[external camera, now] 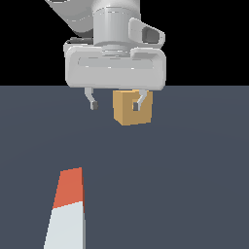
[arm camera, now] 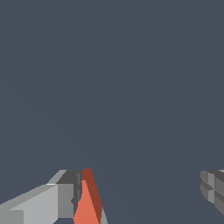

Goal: Insert the peg into the horizontal hole in a box.

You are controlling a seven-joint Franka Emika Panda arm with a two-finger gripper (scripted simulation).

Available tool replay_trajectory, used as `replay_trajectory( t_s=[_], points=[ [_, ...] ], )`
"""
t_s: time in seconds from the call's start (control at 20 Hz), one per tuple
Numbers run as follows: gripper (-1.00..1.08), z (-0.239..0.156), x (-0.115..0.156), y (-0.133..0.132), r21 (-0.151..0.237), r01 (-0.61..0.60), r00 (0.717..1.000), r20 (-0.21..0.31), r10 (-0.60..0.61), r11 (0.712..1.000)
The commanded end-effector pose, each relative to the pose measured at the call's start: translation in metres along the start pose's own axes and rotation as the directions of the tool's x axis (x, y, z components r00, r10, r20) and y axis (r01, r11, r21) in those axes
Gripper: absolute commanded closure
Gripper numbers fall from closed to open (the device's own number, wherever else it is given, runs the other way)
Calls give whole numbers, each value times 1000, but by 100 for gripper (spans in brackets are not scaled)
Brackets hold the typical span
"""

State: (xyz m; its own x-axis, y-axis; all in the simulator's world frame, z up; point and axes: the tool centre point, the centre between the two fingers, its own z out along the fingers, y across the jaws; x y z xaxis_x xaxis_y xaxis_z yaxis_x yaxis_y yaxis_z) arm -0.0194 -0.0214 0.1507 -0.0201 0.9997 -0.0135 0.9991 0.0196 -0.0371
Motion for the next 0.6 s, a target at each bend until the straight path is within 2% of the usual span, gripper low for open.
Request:
replay_trajectory(
  t_s=[0.0,0.55],
  points=[
    [-92,4,-8,-4,-1,12,1000,0,-12,1000],
    [-92,33,-73,-28,-15,116,993,-1,-116,993]
  ],
)
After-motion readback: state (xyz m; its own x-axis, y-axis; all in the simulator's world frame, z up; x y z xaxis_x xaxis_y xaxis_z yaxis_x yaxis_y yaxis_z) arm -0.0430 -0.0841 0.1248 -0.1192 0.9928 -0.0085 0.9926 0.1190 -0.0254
